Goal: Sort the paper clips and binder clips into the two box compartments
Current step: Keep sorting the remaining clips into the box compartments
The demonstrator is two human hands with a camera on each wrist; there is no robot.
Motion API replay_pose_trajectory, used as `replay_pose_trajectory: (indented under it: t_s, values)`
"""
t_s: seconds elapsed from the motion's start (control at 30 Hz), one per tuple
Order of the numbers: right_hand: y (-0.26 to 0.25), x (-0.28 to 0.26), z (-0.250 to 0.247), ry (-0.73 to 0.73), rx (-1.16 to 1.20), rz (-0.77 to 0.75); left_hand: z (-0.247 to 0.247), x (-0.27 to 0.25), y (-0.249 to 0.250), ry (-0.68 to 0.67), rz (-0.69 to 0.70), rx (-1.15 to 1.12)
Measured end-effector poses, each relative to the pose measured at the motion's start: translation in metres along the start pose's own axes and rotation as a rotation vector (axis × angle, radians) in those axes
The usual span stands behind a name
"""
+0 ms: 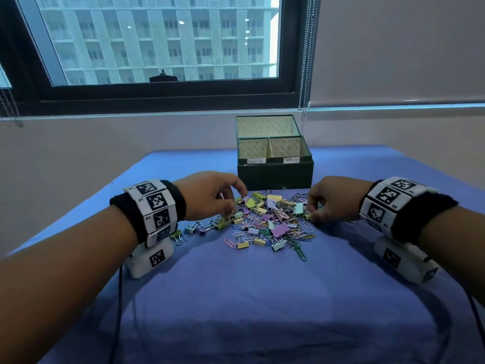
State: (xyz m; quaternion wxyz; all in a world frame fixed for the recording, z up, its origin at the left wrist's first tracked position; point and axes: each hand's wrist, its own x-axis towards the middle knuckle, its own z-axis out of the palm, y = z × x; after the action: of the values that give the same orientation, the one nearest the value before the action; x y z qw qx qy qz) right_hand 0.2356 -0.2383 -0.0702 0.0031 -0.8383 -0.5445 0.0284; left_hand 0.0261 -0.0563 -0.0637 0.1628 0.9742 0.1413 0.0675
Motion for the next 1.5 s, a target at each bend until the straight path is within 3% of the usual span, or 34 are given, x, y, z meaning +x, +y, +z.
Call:
replay_pose_trajectory:
  t_s: [0.2,0.37,0.5,0.77,1.0,1.2,1.4,1.5]
  values:
    - [0.003,0.001,-0.002,0.153,0.062,0.012,-0.003,0.000,-0.004,0.087,-0.005,0.059]
    - [0.005,0.004,-0.004,0.167,0.128,-0.005,-0.004,-0.002,-0.002,0.223,0.071,0.002]
    - [0.006,0.004,-0.002,0.227,0.245,0.026,-0.004,-0.004,0.003,0.097,0.049,-0.084]
    - [0.000,0.000,-0.005,0.159,0.328,0.104,0.000,-0.003,0.009,-0.109,-0.008,0.059]
    - [-0.003,0.001,-0.003,0.017,0.126,0.099,0.001,0.000,0.006,-0.075,0.004,0.050]
    - [-0.002,0.000,0.000,-0.064,-0.002,0.104,0.002,-0.011,0.003,-0.291,-0.045,0.087]
    - [-0.001,0.001,-0.004,-0.052,-0.012,0.156,-0.001,-0.009,-0.002,-0.353,0.003,0.118]
    - [0.001,0.003,-0.001,-0.144,-0.039,0.177,-0.014,0.009,0.000,-0.315,-0.013,0.026]
